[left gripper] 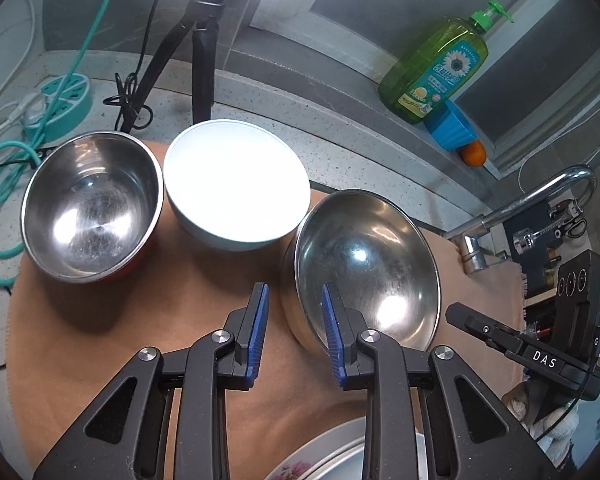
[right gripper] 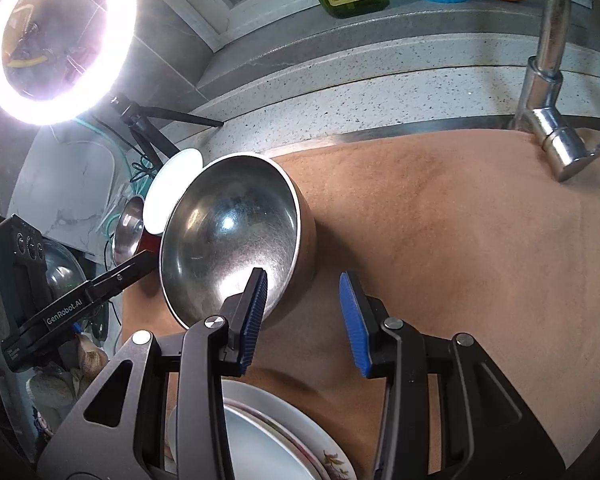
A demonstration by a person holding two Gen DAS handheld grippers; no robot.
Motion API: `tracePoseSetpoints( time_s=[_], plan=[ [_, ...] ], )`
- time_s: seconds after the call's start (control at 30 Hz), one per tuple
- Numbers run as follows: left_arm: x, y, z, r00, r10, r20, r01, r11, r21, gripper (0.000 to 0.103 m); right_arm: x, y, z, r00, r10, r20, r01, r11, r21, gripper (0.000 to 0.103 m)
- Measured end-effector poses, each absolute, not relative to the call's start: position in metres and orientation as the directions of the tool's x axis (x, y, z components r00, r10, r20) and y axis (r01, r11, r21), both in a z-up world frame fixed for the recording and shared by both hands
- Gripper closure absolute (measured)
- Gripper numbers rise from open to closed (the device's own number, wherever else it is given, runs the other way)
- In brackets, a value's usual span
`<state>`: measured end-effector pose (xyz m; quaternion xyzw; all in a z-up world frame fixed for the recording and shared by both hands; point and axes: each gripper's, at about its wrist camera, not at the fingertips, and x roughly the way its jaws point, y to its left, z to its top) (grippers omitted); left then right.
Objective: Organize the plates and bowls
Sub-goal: 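Move both grippers to the large steel bowl rim and close, then lift the large steel bowl with both grippers and carry it away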
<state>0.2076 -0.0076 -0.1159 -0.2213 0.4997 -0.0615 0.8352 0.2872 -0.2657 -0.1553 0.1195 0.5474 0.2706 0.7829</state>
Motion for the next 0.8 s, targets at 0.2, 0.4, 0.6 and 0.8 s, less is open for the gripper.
tracePoseSetpoints(
  time_s=[0.2, 0.4, 0.6, 0.8],
  plan=[
    [0.217, -0.011, -0.123, 0.467, -0.329, -0.821, -0.123, 0.895, -0.429, 0.078, 0.293, -0.256, -0.163, 0.228, 0.553, -0.801, -0.308, 0.822, 0.479, 0.064],
    [0.220, -0.015, -0.129, 0.449, -0.344, -0.825, -0.119, 0.892, -0.437, 0.079, 0.297, -0.250, -0.172, 0.202, 0.546, -0.813, -0.304, 0.824, 0.478, 0.080],
    [0.220, -0.021, -0.128, 0.451, -0.333, -0.828, -0.102, 0.903, -0.418, 0.089, 0.298, -0.248, -0.174, 0.197, 0.549, -0.812, -0.310, 0.821, 0.479, 0.086],
    [0.219, -0.021, -0.128, 0.451, -0.332, -0.828, -0.103, 0.903, -0.418, 0.089, 0.296, -0.249, -0.172, 0.196, 0.547, -0.814, -0.307, 0.822, 0.479, 0.086]
  ],
)
